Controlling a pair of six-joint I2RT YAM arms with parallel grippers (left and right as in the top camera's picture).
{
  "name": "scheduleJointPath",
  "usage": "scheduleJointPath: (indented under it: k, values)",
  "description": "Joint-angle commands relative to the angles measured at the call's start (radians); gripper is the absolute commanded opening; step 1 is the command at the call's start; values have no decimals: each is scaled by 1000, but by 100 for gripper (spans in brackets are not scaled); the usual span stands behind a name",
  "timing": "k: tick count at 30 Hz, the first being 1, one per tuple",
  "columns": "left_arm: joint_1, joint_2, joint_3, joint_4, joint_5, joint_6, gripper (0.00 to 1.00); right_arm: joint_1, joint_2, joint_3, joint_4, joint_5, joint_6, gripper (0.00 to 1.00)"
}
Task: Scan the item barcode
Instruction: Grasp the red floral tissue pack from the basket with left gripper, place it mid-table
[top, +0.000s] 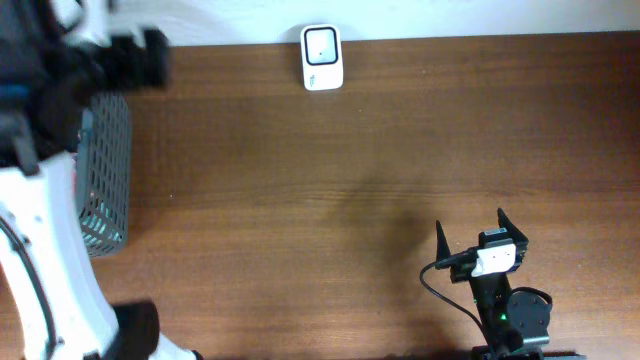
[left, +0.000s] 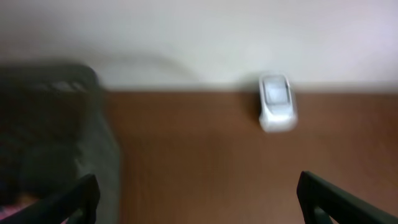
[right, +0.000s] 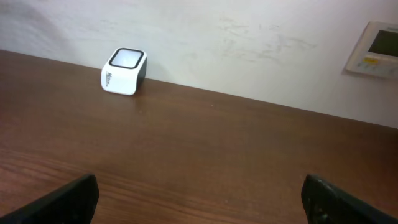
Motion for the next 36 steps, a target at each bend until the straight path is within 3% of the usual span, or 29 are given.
scheduleJointPath:
  k: [1,6,8,11,14,17,24,27,33,34,36]
  values:
    - [233,71,135,22,-31,-80,99,5,-6,-8,-1,2,11,99]
    - [462,130,101,-17,-38,-73,99,5,-6,-8,-1,2,11,99]
    - [467,174,14,-23,-192,-73,99,5,-6,-8,-1,2,11,99]
    - [467,232,-288,85,-428,-64,99,5,-6,-8,-1,2,11,99]
    - [467,233,-576,227,-431,140,100,5,-6,-8,-1,2,11,99]
    - [467,233,-766,359,-433,232,98,5,-6,-8,-1,2,11,99]
    - [403,233,-787,440,-443,391,89,5,-6,-8,-1,2,11,99]
    - [319,233,-790,475,-449,397,89,5,-6,-8,-1,2,11,99]
    - [351,233,-961,554,-535,397,90,5,-6,-8,-1,2,11,99]
    - [362,233,-983,570,-534,396,88,5,-6,-8,-1,2,11,99]
    - [385,233,-1004,578,-512,389,71,5,-6,-8,-1,2,11,99]
